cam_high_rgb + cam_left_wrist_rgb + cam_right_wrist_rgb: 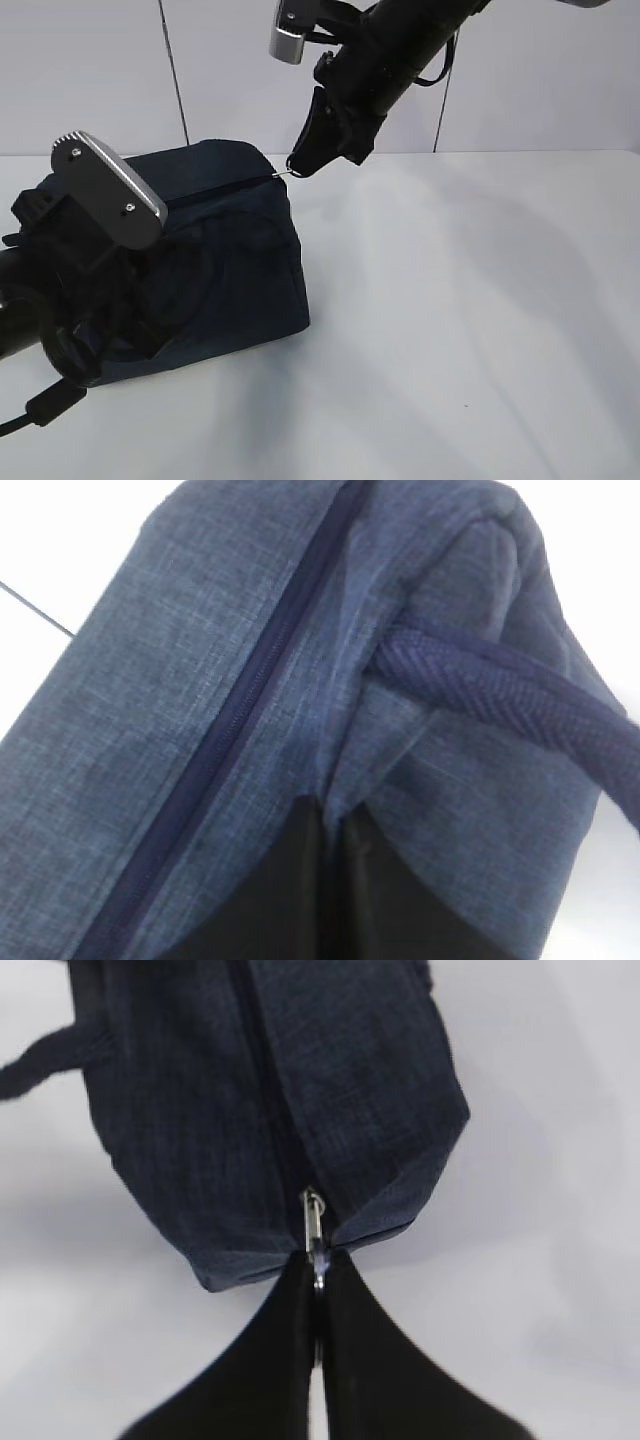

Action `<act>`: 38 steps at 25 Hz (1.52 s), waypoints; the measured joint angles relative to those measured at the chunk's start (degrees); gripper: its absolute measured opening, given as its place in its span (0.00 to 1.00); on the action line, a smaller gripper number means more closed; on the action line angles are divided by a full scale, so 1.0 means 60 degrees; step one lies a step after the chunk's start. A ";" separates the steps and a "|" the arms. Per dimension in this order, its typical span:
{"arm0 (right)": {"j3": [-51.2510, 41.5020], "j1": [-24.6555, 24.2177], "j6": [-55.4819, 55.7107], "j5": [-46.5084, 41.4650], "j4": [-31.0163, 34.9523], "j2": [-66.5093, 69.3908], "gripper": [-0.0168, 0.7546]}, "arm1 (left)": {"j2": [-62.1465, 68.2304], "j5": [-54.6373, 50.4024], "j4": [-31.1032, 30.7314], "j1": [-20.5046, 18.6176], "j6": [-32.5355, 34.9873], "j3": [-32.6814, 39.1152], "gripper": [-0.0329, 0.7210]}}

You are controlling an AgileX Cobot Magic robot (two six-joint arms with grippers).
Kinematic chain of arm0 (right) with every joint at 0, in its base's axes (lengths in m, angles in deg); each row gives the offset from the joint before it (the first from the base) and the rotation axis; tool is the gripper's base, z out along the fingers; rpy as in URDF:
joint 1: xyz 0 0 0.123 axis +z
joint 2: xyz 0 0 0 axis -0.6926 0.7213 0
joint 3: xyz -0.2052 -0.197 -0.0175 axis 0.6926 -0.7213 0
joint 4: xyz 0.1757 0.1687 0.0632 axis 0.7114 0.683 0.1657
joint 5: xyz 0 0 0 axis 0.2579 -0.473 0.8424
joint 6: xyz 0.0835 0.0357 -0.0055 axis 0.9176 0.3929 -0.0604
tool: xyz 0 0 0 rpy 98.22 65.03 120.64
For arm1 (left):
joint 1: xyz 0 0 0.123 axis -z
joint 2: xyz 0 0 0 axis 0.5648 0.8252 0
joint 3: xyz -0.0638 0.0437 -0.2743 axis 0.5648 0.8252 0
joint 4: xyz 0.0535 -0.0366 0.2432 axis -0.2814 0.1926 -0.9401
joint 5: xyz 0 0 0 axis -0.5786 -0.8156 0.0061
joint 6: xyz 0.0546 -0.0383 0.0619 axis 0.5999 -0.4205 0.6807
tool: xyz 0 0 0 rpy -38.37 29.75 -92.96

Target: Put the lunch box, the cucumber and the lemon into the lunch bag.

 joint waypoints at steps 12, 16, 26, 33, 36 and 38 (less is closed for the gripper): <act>0.0000 -0.0010 -0.2000 0.1094 0.1393 0.0046 0.03 | 0.0000 0.0213 0.0052 0.0000 0.0000 0.0000 0.04; 0.0000 -0.0010 -0.0511 0.1245 0.1543 0.0056 0.03 | 0.0000 0.0265 0.0097 0.0000 0.0000 0.0000 0.04; 0.0000 -0.0010 0.6483 0.0393 0.0687 0.0056 0.03 | 0.0000 0.0161 0.0323 0.0000 0.0000 0.0000 0.04; 0.0000 -0.0032 0.8786 0.0212 0.1153 0.0056 0.03 | 0.0000 0.0137 0.0368 0.0000 0.0000 0.0000 0.04; 0.0000 -0.0032 0.9047 0.0212 0.1532 0.0056 0.03 | 0.0000 0.0137 0.0375 0.0000 0.0000 0.0000 0.04; 0.0000 -0.0032 0.9159 0.0212 0.1581 0.0056 0.03 | 0.0000 0.0137 0.0391 0.0000 0.0000 0.0000 0.04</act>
